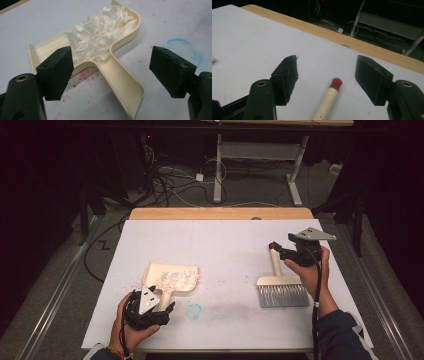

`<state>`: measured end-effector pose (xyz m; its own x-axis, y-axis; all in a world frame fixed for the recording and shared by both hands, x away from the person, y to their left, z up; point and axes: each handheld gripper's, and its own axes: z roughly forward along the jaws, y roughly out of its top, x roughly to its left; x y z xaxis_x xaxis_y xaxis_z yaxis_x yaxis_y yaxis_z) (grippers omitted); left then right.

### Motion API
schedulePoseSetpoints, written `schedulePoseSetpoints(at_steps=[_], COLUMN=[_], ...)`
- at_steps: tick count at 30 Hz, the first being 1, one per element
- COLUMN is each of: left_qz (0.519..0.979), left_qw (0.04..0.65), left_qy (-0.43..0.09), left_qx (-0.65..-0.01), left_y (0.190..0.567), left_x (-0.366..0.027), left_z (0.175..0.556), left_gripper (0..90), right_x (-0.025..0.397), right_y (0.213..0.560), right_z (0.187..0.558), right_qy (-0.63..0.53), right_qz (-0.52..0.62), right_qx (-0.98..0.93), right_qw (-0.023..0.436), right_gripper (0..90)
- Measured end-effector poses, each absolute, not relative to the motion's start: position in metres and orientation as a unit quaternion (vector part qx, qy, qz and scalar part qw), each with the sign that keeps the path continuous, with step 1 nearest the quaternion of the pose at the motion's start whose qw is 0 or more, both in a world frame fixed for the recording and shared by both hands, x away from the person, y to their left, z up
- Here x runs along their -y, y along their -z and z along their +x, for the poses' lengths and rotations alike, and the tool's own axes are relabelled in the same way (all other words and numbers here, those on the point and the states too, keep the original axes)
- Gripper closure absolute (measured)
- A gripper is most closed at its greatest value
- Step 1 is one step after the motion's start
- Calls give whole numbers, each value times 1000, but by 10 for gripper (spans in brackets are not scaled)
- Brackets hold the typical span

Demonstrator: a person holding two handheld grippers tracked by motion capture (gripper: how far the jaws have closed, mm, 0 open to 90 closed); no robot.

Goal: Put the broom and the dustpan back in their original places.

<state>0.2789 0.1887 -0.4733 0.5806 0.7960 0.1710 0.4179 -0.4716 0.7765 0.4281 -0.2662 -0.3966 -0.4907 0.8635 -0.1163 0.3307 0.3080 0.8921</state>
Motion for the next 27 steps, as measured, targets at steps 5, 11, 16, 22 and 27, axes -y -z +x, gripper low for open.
schedulePoseSetpoints(at_steps=[5, 11, 16, 22, 27], left_qz=[817, 817, 818, 818, 819], left_qw=[352, 351, 349, 348, 345], left_qy=[-267, -264, -265, -266, -267], left_qx=[-372, -373, -374, -372, -372], left_y=[474, 475, 475, 475, 475], left_x=[-188, -188, -188, -188, -188], left_z=[280, 280, 280, 280, 280], left_gripper=[186, 186, 186, 186, 186], right_x=[264, 263, 262, 260, 259], right_y=[395, 390, 385, 379, 376], right_z=[425, 419, 412, 402, 393], right_qy=[-434, -451, -456, -462, -452], right_qz=[403, 392, 380, 368, 355], right_qx=[-738, -729, -731, -730, -737], right_qw=[324, 334, 338, 344, 357], right_gripper=[260, 220, 208, 214, 216])
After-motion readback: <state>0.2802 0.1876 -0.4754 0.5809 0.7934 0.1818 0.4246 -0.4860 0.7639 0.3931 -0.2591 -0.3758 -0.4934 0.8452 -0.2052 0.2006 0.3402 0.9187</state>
